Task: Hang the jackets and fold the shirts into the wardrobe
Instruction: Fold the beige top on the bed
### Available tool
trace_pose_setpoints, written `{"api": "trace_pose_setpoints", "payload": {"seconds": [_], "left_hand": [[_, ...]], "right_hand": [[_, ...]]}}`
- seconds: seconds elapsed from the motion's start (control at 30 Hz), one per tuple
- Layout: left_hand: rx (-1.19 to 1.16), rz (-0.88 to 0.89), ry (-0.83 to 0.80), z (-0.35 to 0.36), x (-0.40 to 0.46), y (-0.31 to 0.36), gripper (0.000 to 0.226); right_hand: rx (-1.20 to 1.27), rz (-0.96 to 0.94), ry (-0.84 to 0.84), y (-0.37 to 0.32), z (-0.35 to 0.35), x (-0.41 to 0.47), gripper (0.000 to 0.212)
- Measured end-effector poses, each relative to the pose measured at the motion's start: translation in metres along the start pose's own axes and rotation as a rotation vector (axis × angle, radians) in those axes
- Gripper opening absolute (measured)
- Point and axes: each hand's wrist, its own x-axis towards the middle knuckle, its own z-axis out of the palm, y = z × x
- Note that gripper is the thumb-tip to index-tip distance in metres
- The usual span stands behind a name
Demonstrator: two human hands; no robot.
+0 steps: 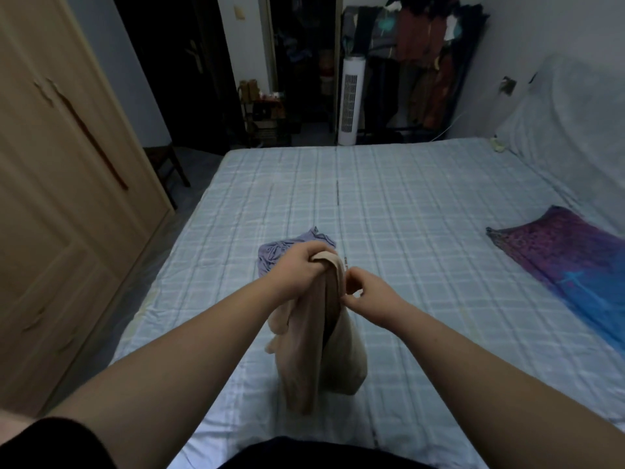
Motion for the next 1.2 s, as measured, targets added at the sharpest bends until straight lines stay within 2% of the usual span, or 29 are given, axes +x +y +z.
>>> {"api": "trace_pose_setpoints", "payload": {"seconds": [0.13,0.27,0.33,0.5,0.57,0.7,0.8,0.87,0.93,1.03,1.1,1.2], "left_hand": [[-0.102,0.009,-0.001,-0.016,-0.005,0.009,0.039],[-0.052,-0.026,0.021,-0.037,-0.012,0.004,0.037],[-0.013,-0.048,0.060,-0.045,-0.016,-0.002,0.037],[0.134,-0.126,0.224,-0.071,-0.025,-0.023,0.024],[0.203,-0.175,0.237,-0.077,-0.027,-0.032,0.020],[0.316,-0.167,0.096,-0.073,-0.028,-0.028,0.038],[0.236,-0.013,-0.146,-0.059,-0.027,-0.006,0.069],[0.187,0.004,-0.207,-0.046,-0.022,0.005,0.077],[0.255,-0.017,-0.147,-0.038,-0.014,0.009,0.057],[0.391,-0.002,-0.061,-0.036,-0.007,0.005,0.021],[0.327,0.024,-0.012,-0.039,-0.006,0.001,0.004],[0.043,-0.001,0.045,-0.047,-0.006,-0.003,0.007]], "right_hand": [[-0.055,0.026,-0.058,0.005,0.014,-0.005,0.022],[-0.046,0.036,-0.017,0.003,0.019,0.004,0.010],[-0.035,0.051,0.030,0.002,0.019,0.010,0.005],[0.106,0.059,0.248,-0.013,0.002,0.021,0.008],[0.162,0.019,0.275,-0.027,-0.007,0.026,0.011],[0.127,-0.075,0.196,-0.053,-0.013,0.038,0.009],[0.208,-0.117,0.183,-0.069,-0.015,0.039,0.007],[0.254,-0.117,0.165,-0.075,-0.013,0.040,0.004],[0.327,-0.110,0.121,-0.076,-0.013,0.038,0.004],[0.539,-0.087,0.052,-0.070,-0.020,0.031,0.020],[0.629,-0.039,0.081,-0.057,-0.026,0.026,0.030],[0.527,0.077,0.141,-0.024,-0.027,0.020,0.043]]}}
